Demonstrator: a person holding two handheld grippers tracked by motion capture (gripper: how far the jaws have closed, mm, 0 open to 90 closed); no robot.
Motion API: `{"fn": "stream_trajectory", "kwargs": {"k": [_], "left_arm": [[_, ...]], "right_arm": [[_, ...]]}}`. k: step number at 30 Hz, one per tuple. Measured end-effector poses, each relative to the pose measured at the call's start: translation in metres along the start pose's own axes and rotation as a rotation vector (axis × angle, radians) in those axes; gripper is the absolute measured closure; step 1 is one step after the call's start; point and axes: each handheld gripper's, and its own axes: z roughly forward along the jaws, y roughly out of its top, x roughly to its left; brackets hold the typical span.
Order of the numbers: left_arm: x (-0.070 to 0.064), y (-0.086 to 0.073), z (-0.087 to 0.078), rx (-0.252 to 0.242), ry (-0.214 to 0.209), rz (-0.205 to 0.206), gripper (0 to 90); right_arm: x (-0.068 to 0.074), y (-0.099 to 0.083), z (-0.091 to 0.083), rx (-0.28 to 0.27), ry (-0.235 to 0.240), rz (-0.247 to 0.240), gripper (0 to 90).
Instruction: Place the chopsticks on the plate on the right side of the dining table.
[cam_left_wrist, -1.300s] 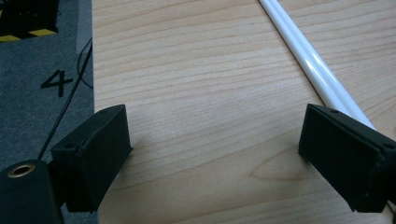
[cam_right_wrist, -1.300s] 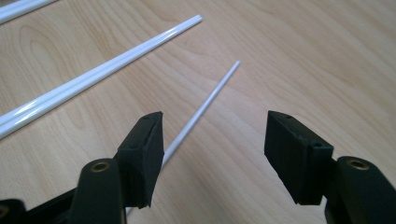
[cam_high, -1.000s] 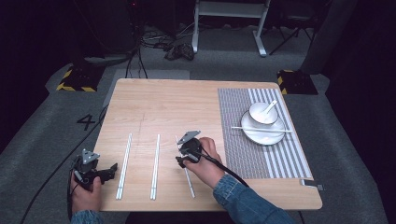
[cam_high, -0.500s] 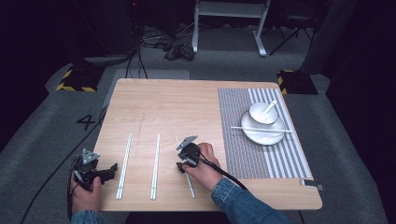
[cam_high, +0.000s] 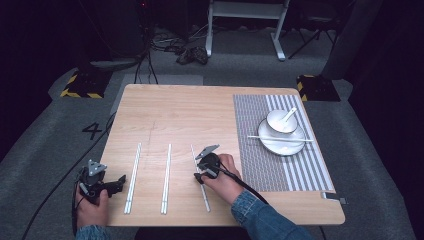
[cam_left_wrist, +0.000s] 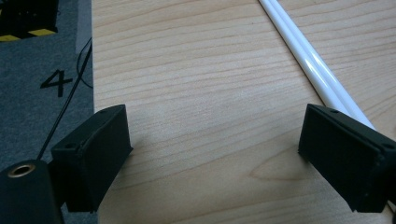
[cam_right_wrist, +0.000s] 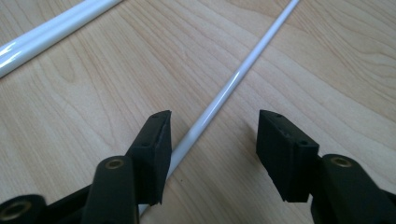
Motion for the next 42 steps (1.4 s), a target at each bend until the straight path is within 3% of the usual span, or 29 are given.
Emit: {"fn": "stream_trajectory", "kwargs": {"k": [10, 18, 22, 36, 42], "left_arm": [[0.0, 0.0, 0.0, 0.0, 0.0, 0.0, 9.1], [0.0, 0.0, 0.0, 0.0, 0.0, 0.0, 9.1], [0.0, 0.0, 0.0, 0.0, 0.0, 0.0, 9.0], [0.0, 0.0, 0.0, -0.001, 0.0, 0.0, 9.0], [0.0, 0.0, 0.0, 0.0, 0.0, 0.0, 9.0]], "right_arm": [[-0.011, -0.011, -0.009, -0.008, 0.001, 0.017, 64.8], [-0.015, -0.016, -0.016, 0.025, 0.022, -0.034, 80.0], [-0.016, -0.019, -0.018, 0.035, 0.035, -0.03, 84.1], [-0.02, -0.028, -0.025, 0.052, 0.052, -0.012, 85.3], [-0.02, -0.033, -0.029, 0.057, 0.058, -0.003, 79.6]]}}
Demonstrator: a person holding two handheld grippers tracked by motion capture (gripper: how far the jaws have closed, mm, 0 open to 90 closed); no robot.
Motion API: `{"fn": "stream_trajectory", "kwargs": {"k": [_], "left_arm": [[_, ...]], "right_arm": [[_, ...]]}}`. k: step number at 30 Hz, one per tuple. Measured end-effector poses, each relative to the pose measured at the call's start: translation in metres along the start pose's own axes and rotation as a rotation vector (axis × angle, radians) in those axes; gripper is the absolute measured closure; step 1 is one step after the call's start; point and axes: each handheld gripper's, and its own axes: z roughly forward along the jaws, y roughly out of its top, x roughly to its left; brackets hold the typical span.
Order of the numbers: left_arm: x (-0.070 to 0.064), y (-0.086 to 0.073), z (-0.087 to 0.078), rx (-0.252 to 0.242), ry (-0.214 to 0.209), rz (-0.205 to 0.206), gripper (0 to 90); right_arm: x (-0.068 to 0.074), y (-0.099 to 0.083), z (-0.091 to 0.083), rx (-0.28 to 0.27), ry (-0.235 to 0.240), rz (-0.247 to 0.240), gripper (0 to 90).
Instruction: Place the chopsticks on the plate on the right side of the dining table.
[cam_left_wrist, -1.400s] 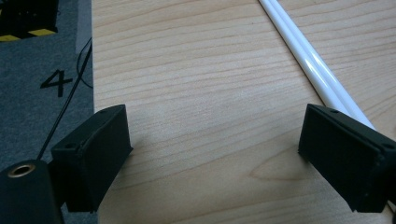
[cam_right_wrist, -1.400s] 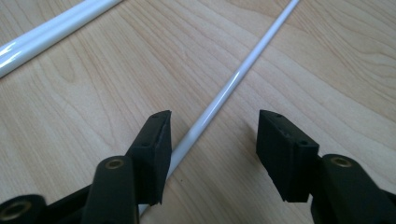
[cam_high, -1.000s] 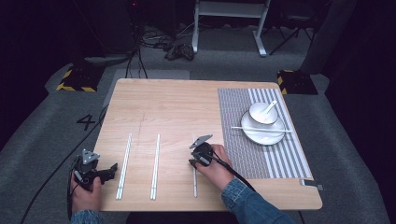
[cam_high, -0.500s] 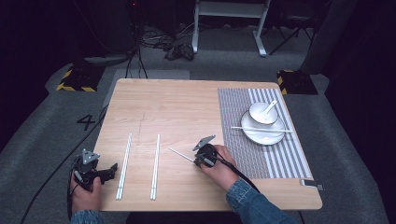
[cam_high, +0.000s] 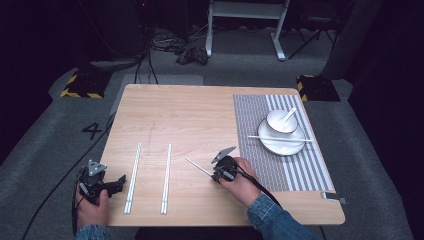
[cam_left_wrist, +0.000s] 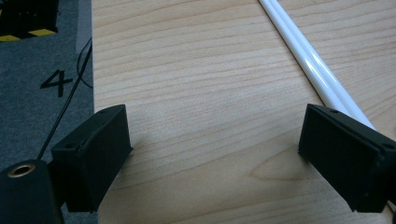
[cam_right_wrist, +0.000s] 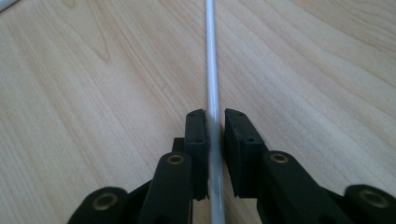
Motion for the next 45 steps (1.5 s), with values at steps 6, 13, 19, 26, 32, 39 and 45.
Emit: {"fn": "stream_trajectory", "kwargs": {"k": [6, 13, 19, 26, 32, 39, 45], "left_arm": [[0.0, 0.0, 0.0, 0.0, 0.0, 0.0, 9.0], [0.0, 0.0, 0.0, 0.0, 0.0, 0.0, 9.1], [0.0, 0.0, 0.0, 0.0, -0.001, -0.001, 9.1], [0.0, 0.0, 0.0, 0.0, 0.0, 0.001, 9.0], [0.0, 0.0, 0.0, -0.001, 0.0, 0.0, 9.0], [0.0, 0.0, 0.0, -0.001, 0.0, 0.002, 9.0], [0.0, 0.0, 0.0, 0.0, -0.001, 0.0, 9.0]], "right_arm": [[0.0, -0.005, -0.007, 0.049, 0.02, 0.005, 78.6], [-0.002, -0.005, -0.01, 0.103, 0.03, 0.019, 81.7], [0.0, 0.004, -0.009, 0.187, 0.014, 0.013, 81.9], [0.001, 0.013, -0.005, 0.235, -0.002, 0.021, 82.5], [0.001, 0.023, -0.001, 0.305, -0.005, 0.024, 83.7], [-0.001, 0.024, -0.001, 0.311, -0.005, 0.053, 84.8], [-0.002, 0.022, -0.002, 0.294, 0.007, 0.073, 84.9]]}}
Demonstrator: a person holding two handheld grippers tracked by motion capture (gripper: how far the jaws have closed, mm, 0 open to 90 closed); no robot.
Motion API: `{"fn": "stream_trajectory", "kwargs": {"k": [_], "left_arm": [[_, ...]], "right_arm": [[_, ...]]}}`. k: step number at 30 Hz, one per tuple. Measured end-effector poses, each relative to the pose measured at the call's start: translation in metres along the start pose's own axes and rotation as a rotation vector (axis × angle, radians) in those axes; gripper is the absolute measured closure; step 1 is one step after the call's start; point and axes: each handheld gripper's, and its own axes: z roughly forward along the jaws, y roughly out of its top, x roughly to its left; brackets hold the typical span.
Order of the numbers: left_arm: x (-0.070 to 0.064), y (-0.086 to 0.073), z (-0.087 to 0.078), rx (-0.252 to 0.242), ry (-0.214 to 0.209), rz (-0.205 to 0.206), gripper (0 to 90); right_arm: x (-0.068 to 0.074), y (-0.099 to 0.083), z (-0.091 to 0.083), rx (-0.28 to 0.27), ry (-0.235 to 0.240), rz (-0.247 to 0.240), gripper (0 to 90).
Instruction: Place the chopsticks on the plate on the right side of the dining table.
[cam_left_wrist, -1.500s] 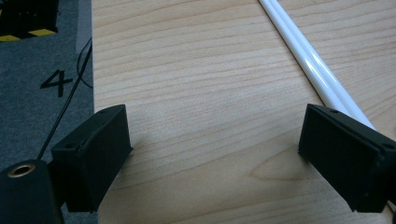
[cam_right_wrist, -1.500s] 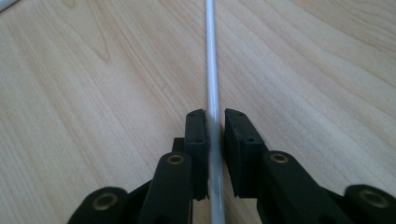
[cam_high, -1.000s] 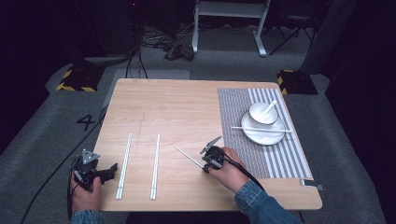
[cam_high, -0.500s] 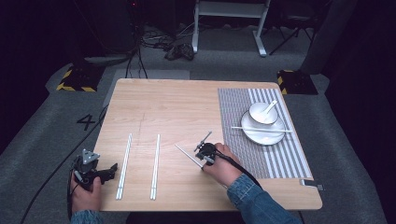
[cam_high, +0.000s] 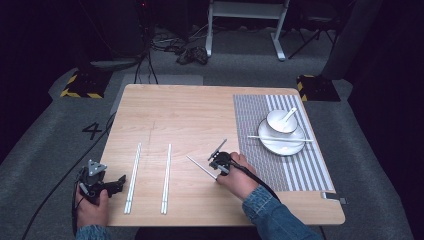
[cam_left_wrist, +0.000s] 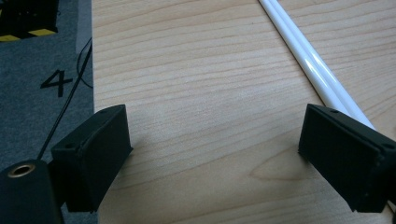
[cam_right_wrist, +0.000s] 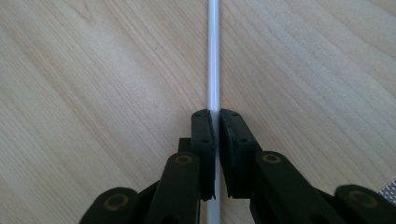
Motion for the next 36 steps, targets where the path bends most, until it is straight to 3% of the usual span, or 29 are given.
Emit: {"fn": "stream_trajectory", "kwargs": {"k": [7, 14, 20, 27, 36], "left_arm": [[0.0, 0.0, 0.0, 0.0, 0.0, 0.001, 9.0], [0.0, 0.0, 0.0, 0.0, 0.001, 0.001, 9.1], [0.0, 0.0, 0.0, 0.0, 0.0, -0.002, 9.1], [0.0, 0.0, 0.0, 0.001, -0.001, -0.002, 9.1], [0.001, 0.0, 0.0, 0.005, -0.005, -0.005, 9.1]], "right_arm": [[-0.001, -0.003, 0.0, -0.021, 0.002, 0.003, 85.0], [-0.005, -0.01, 0.0, -0.077, 0.038, 0.028, 85.5], [-0.009, -0.015, -0.003, -0.116, 0.049, 0.02, 85.6], [-0.017, -0.022, -0.034, -0.19, 0.04, 0.033, 85.6], [-0.033, -0.033, -0.071, -0.253, -0.011, 0.051, 85.5]]}}
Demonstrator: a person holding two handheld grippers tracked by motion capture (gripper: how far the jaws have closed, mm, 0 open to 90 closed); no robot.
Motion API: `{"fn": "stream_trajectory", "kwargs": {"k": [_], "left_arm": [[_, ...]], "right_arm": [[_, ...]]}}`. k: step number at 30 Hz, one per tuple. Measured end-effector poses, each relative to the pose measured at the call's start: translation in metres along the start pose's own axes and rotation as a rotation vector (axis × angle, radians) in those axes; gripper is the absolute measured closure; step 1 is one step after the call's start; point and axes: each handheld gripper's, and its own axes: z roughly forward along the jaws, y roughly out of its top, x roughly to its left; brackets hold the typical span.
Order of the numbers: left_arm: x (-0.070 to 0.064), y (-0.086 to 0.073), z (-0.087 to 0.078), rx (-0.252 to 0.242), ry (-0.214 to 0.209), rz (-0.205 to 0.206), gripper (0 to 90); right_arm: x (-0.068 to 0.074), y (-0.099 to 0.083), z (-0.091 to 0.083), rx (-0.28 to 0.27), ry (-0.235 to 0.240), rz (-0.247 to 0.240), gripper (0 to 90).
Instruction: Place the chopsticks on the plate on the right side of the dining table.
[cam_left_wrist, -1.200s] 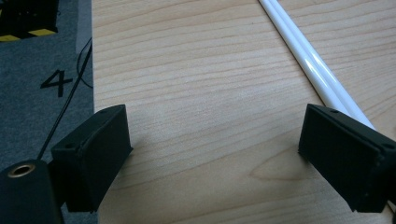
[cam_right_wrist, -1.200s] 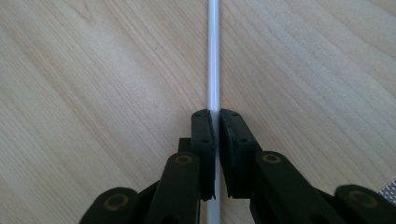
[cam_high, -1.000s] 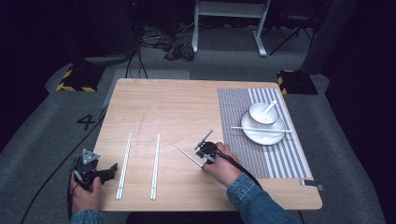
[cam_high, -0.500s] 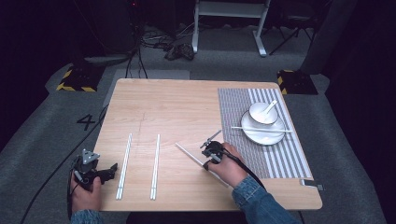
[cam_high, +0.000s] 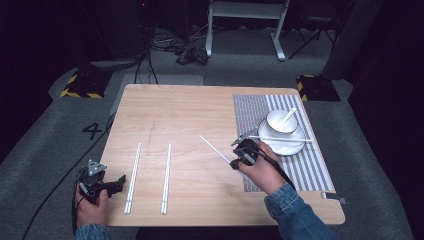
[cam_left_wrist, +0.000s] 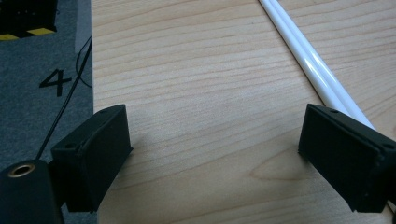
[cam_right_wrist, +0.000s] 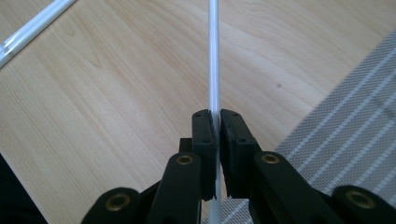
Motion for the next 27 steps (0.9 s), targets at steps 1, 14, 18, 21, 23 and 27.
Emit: {"fn": "stream_trajectory", "kwargs": {"k": [1, 14, 18, 21, 23, 27], "left_arm": [[0.0, 0.0, 0.0, -0.001, -0.001, -0.004, 9.1], [0.0, 0.0, 0.0, 0.0, -0.001, -0.004, 9.1], [0.0, 0.0, 0.0, 0.001, -0.002, -0.001, 9.1], [0.0, 0.0, 0.0, -0.001, -0.001, -0.004, 9.1], [0.0, 0.0, 0.0, -0.003, 0.002, 0.002, 9.1], [-0.001, 0.0, 0.0, -0.005, 0.005, 0.006, 9.1]], "right_arm": [[-0.003, -0.001, -0.004, -0.005, -0.007, 0.003, 85.6], [-0.054, -0.023, -0.042, -0.037, -0.116, 0.077, 85.5], [-0.071, -0.029, -0.049, -0.027, -0.146, 0.111, 85.6], [-0.082, -0.033, -0.052, -0.021, -0.169, 0.126, 85.5], [-0.089, -0.035, -0.053, -0.014, -0.178, 0.135, 85.5], [-0.1, -0.038, -0.052, 0.007, -0.199, 0.142, 85.6]]}}
